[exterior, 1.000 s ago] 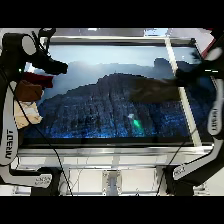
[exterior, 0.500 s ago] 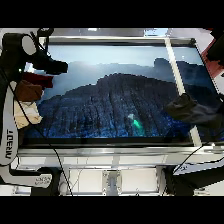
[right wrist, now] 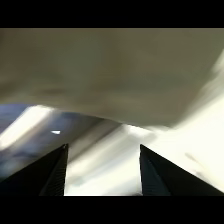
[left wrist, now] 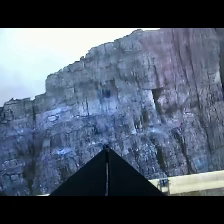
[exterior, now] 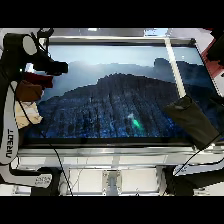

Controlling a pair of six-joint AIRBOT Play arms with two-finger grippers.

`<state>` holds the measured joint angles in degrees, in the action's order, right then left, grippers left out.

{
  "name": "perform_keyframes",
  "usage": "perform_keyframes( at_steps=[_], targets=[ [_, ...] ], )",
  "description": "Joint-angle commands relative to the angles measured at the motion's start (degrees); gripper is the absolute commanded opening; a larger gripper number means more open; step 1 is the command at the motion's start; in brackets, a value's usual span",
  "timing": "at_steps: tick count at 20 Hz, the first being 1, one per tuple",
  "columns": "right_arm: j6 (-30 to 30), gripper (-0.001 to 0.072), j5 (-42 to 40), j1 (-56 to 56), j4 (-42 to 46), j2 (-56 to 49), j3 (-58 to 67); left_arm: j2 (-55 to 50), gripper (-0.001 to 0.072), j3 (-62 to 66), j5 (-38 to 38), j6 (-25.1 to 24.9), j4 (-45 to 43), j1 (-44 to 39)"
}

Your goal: Fold the shirts.

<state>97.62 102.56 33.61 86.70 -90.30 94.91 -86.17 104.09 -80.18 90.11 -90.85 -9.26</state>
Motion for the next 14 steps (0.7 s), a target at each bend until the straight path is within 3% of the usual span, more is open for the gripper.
perform_keyframes(
  at_steps=[1,3,5,14],
  targets=[
    [-9.62,0.0499,-9.68,-5.18,-26.56,0.31,1.97,-0.98,0.0013,0.04,-0.28,0.11,-0.02,-0.02],
    [-14.14,0.0498,-16.15,-10.08,-32.35,0.33,1.99,-1.79,0.0013,0.04,-1.38,0.09,-0.04,-0.02],
    [-14.01,0.0498,-19.91,-15.19,-28.85,0.31,1.97,-1.92,0.0013,0.04,-2.49,0.07,-0.22,-0.02],
    [-13.99,0.0498,-20.63,-27.28,-25.88,0.31,1.97,-1.92,0.0013,0.07,-6.91,-2.56,-0.22,-0.02]
  ],
)
